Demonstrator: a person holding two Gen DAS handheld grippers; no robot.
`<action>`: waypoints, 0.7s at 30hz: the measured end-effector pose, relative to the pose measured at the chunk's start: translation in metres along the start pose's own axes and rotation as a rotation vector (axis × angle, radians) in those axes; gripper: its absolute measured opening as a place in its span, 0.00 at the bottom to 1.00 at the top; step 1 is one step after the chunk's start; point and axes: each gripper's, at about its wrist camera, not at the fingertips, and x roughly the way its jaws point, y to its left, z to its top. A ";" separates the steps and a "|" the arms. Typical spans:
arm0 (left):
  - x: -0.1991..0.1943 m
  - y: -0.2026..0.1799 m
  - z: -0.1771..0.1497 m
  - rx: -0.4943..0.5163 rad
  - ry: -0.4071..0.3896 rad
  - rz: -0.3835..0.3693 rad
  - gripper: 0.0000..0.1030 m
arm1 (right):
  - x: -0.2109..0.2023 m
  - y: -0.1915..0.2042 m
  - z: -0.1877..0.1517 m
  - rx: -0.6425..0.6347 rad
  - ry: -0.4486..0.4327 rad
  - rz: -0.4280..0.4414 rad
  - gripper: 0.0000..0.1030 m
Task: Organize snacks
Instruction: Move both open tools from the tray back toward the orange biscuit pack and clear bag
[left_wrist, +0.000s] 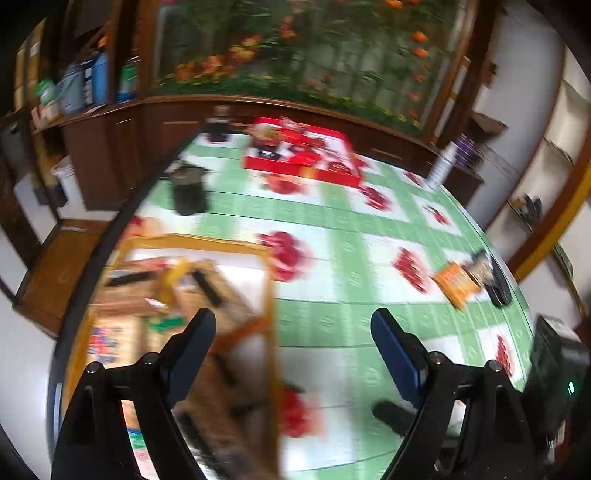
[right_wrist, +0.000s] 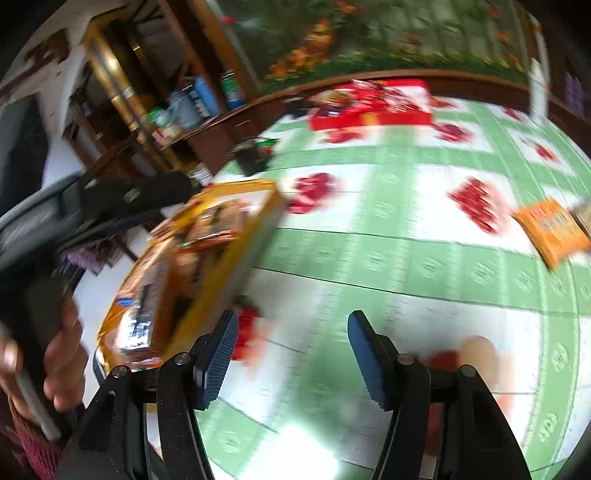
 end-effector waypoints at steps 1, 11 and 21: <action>0.002 -0.009 -0.002 0.016 0.003 -0.002 0.83 | -0.003 -0.010 -0.001 0.021 -0.002 -0.007 0.64; 0.075 -0.113 -0.027 0.150 0.103 -0.054 0.84 | -0.051 -0.130 -0.002 0.232 -0.073 -0.141 0.64; 0.140 -0.136 -0.021 0.172 0.084 -0.088 0.84 | -0.075 -0.236 0.058 0.380 -0.120 -0.243 0.64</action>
